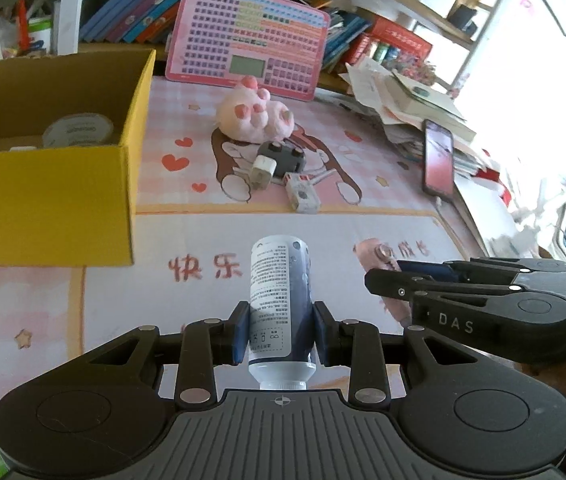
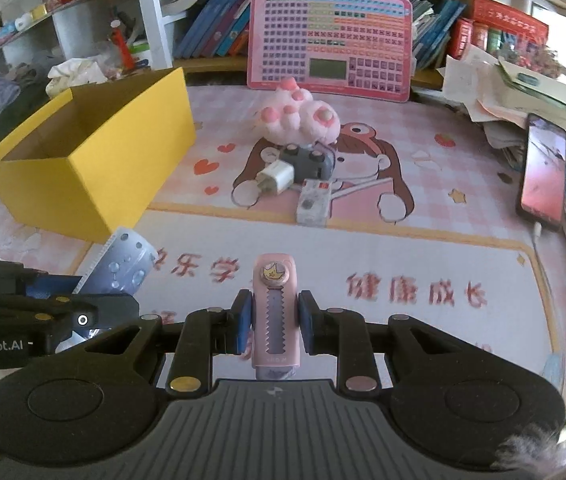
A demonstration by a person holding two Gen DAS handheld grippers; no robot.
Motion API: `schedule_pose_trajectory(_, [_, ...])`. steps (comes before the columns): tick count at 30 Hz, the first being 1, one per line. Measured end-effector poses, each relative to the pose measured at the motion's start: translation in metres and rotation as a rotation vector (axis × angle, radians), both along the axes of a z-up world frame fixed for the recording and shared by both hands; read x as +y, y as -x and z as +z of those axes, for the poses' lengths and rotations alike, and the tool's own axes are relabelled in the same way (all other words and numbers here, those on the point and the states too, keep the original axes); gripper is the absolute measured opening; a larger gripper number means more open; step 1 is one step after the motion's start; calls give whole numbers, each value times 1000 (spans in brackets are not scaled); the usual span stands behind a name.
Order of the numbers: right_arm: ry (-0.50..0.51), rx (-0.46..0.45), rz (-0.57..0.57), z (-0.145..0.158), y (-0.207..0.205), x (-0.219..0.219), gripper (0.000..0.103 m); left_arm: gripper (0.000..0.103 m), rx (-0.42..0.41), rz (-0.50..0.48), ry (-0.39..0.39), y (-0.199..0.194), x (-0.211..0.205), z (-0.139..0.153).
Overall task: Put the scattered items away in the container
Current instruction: 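Carry the spray bottle and pink comb over the yellow box with both tools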
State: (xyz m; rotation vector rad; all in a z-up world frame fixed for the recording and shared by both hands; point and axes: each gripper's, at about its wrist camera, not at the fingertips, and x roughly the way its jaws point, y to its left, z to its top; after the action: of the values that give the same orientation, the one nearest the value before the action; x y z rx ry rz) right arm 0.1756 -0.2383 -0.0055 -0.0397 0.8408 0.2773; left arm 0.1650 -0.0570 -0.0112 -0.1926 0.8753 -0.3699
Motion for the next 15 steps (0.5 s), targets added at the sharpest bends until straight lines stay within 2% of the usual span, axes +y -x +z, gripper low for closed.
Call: schedule_pose_trajectory(15, [-11, -12, -86, -1, 90, 71, 23, 31, -6, -58, 20, 68, 81, 6])
